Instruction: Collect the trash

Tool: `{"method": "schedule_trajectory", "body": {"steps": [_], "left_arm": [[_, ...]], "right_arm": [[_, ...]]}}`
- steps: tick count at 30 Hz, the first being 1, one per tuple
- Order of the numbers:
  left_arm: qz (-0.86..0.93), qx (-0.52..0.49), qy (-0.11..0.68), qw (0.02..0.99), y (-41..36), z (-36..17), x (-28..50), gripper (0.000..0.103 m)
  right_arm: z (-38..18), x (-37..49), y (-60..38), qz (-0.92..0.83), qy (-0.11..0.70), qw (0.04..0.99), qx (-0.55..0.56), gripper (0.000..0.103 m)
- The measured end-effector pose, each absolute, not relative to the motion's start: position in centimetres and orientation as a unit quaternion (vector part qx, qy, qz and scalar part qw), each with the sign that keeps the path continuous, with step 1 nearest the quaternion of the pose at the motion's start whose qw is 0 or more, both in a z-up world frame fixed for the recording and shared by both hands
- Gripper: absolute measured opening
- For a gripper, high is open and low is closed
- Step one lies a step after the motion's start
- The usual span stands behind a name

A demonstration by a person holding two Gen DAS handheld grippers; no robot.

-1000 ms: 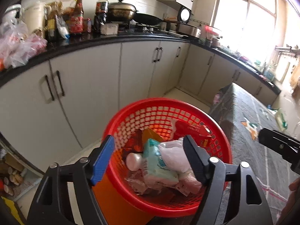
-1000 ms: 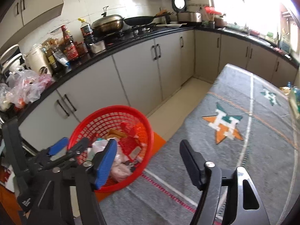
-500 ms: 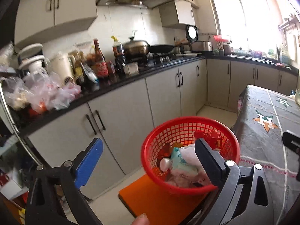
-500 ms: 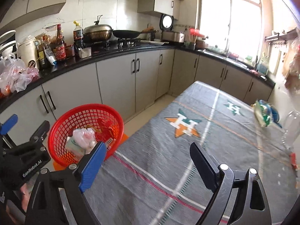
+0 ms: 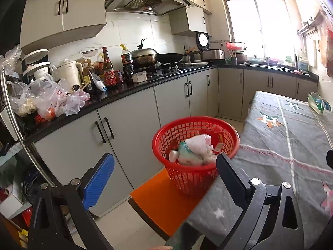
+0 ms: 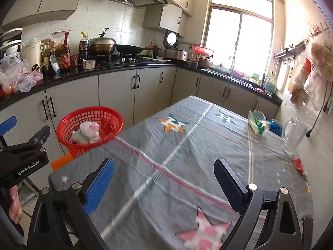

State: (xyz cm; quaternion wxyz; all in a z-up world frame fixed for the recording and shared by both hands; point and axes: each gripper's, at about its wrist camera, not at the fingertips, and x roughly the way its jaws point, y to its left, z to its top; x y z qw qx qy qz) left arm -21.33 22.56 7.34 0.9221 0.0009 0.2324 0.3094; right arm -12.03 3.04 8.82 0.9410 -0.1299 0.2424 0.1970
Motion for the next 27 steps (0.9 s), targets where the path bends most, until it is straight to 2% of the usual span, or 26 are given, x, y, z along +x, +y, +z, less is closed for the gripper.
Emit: {"method": "schedule_trajectory", "body": {"steps": [27], "left_arm": [[0.291,-0.002,0.244,0.925,22.0,6.0,-21.6,0.098]], "right_arm": [[7.4,-13.6,1.9,0.177,0.258,0.94,-0.133,0.099]]}}
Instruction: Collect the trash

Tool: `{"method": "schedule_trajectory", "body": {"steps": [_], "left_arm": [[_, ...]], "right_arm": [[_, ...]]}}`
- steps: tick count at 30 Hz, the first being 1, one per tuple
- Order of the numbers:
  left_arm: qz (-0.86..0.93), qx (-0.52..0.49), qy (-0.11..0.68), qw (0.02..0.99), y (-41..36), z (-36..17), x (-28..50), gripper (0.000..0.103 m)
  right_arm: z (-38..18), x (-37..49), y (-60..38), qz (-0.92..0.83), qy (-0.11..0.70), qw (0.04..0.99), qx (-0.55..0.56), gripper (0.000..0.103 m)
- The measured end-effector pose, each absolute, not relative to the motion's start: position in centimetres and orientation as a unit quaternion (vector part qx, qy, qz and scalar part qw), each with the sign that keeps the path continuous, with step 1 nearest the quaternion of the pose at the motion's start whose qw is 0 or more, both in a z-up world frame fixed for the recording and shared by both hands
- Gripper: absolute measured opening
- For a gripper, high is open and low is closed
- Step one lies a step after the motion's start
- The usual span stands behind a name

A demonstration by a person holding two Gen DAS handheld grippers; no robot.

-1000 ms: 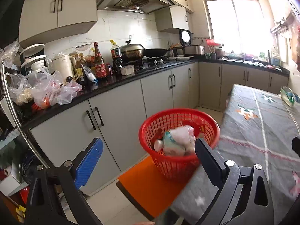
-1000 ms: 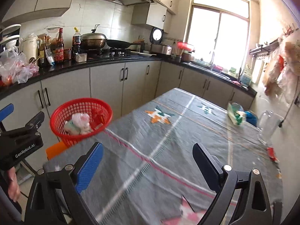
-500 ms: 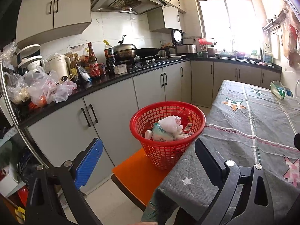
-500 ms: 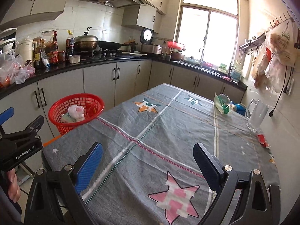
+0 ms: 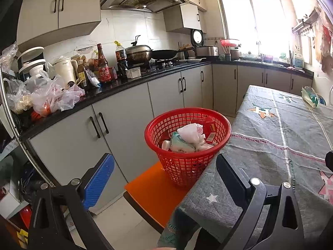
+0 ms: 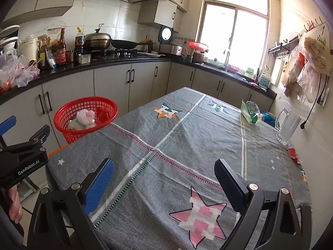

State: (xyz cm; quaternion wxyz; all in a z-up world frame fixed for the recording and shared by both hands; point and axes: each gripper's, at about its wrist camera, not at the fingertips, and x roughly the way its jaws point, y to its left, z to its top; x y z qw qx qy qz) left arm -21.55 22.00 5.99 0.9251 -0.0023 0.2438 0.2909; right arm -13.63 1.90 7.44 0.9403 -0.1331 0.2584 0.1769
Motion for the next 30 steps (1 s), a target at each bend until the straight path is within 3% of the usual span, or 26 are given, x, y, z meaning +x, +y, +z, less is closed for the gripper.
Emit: {"method": "schedule_trajectory", "body": {"steps": [30], "left_arm": [[0.291,-0.006,0.252,0.923,22.7,5.0,-21.3,0.098]], "right_arm": [[6.5,-13.2,2.5,0.176,0.276,0.934,-0.143,0.099]]}}
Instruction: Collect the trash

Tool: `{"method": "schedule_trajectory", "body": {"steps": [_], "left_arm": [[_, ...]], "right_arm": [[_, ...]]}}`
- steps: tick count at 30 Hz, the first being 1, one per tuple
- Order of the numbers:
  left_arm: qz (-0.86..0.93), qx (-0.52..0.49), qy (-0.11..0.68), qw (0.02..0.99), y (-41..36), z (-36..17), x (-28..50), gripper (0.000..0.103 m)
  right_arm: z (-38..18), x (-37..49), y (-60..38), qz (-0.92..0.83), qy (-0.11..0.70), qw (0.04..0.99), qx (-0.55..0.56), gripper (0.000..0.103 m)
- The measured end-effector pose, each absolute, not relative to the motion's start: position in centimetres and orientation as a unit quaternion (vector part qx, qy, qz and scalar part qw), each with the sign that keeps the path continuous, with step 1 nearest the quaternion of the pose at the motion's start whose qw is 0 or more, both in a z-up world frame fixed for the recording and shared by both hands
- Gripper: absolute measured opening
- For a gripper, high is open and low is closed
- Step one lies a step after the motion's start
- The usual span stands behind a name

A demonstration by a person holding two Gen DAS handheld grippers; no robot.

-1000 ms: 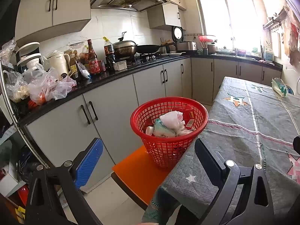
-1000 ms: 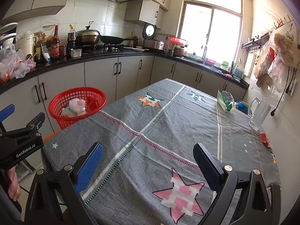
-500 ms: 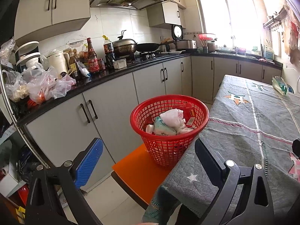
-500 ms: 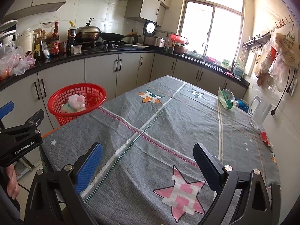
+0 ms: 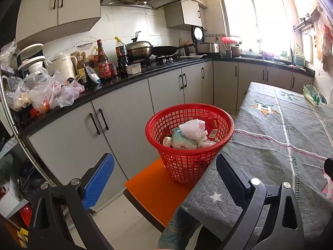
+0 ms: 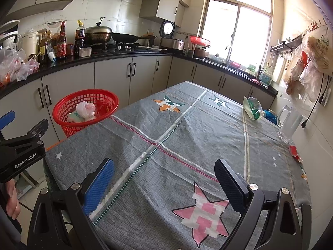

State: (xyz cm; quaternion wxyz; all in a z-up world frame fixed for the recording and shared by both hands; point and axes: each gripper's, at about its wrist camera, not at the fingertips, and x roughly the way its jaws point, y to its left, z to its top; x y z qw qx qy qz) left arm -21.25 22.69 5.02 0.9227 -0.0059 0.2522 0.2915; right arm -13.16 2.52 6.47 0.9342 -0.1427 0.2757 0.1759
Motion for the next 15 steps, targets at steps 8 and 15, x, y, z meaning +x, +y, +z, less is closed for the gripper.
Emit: {"method": "schedule_trajectory", "body": {"steps": [8,15], "left_arm": [[0.29,-0.004,0.252,0.923,22.75,4.88,-21.33,0.098],[0.293,-0.006,0.252,0.922,22.8,4.95,-21.36,0.098]], "right_arm": [[6.36,-13.1,2.59,0.176,0.277,0.934,-0.143,0.099],[6.35,-13.08,2.61,0.176,0.278,0.933,-0.143,0.099]]}}
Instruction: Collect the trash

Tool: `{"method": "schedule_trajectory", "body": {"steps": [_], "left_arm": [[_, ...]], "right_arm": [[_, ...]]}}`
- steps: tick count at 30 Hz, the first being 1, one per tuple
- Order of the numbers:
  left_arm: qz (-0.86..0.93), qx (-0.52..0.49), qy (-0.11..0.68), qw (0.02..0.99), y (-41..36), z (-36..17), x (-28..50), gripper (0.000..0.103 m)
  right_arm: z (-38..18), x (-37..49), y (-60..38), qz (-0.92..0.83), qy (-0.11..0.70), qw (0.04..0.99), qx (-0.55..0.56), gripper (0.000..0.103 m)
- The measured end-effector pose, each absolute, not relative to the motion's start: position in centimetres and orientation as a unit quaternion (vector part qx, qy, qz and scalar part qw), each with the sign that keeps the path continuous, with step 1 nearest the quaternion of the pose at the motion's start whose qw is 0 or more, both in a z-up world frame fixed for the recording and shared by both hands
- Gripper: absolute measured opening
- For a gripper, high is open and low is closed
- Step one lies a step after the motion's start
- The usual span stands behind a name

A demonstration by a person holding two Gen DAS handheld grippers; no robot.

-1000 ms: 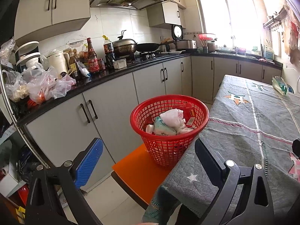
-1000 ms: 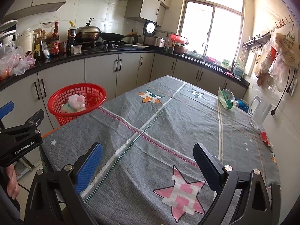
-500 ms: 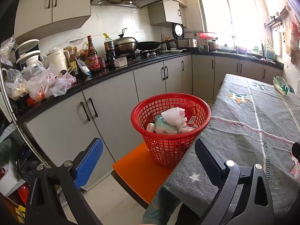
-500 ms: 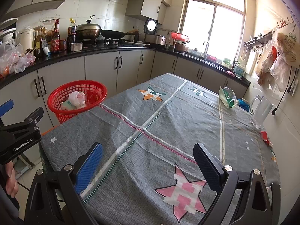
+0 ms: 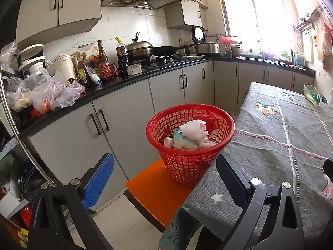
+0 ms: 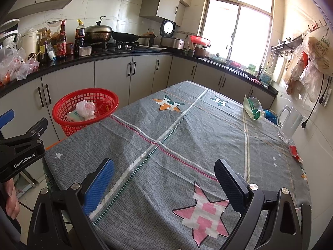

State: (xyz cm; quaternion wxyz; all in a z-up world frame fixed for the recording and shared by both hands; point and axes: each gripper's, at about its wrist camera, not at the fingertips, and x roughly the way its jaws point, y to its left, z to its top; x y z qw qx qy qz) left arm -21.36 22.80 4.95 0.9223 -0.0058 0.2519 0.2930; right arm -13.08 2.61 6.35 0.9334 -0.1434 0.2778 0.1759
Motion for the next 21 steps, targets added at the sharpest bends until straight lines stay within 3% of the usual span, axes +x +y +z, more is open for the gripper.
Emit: {"method": "schedule_trajectory", "body": {"steps": [21], "left_arm": [[0.292,-0.002,0.255,0.922,22.88,5.08,-21.3,0.098]], "right_arm": [[5.96,-13.02,2.64,0.177,0.28,0.932,-0.146,0.099]]}}
